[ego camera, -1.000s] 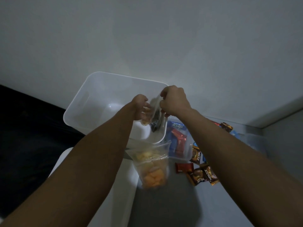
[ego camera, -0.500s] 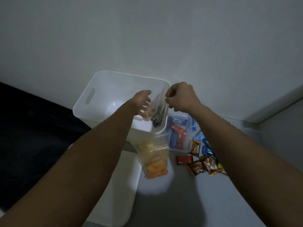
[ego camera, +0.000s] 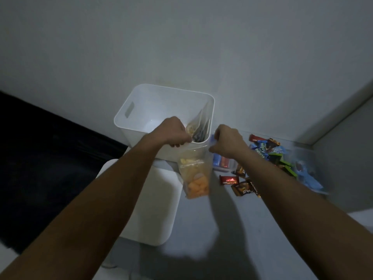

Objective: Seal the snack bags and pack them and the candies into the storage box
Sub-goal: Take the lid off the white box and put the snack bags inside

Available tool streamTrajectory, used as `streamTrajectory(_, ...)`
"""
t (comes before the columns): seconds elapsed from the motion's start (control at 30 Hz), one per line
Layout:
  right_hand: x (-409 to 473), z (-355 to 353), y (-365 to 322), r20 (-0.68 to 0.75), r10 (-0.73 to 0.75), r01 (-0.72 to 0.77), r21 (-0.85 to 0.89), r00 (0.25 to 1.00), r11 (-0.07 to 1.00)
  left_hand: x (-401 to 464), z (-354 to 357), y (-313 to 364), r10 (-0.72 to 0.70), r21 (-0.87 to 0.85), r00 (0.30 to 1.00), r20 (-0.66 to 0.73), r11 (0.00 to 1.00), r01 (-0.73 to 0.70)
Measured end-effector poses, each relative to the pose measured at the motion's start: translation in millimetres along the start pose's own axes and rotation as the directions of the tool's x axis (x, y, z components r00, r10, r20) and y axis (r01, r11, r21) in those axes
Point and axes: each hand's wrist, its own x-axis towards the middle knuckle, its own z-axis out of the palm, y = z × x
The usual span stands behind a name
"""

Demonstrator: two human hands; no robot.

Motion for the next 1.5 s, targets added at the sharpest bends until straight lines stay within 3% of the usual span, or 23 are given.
streamTrajectory(0.1,-10,24,7,0.038,0.084,-0.087,0.088,0.996,0.992,-17,13,-8,0.101,0.098,0.988,-0.113,0.991,-0.09)
streamTrajectory(0.2,-21,45,9,0.063,0.088,-0.095,0.126,0.994,0.987,-27,29,-14,0.152,0.173,0.982,-0.109,0.976,-0.132)
streamTrajectory(0.37,-37,63,13,0.025,-0.003,0.001,0.084,1.0,0.996,-32,46,-24,0.172,0.236,0.98,-0.103,0.961,-0.144)
streamTrajectory(0.5,-47,65,20,0.202,-0.207,0.222,-0.056,0.957,0.973,-34,46,-30,0.173,0.195,0.982,-0.072,0.968,-0.156)
streamTrajectory(0.6,-52,64,18,0.262,-0.239,0.283,-0.146,0.935,0.948,-34,43,-32,0.182,0.154,0.983,-0.034,0.973,-0.175)
streamTrajectory(0.73,-50,40,7,0.351,-0.209,0.287,-0.188,0.913,0.939,-40,27,-22,0.181,0.128,0.983,0.04,0.974,-0.185)
streamTrajectory(0.9,-45,-41,-19,0.407,-0.151,0.168,-0.007,0.901,0.986,-48,-33,9,0.162,-0.013,0.986,0.043,0.987,-0.161)
streamTrajectory(1.17,-31,-131,-60,0.127,-0.162,0.104,0.373,0.979,0.922,-44,-124,52,0.134,-0.061,0.978,-0.158,0.988,-0.145)
streamTrajectory(1.5,4,-116,-87,-0.151,0.002,0.087,0.578,0.989,0.812,-20,-157,63,0.034,-0.164,0.958,-0.286,0.983,-0.084)
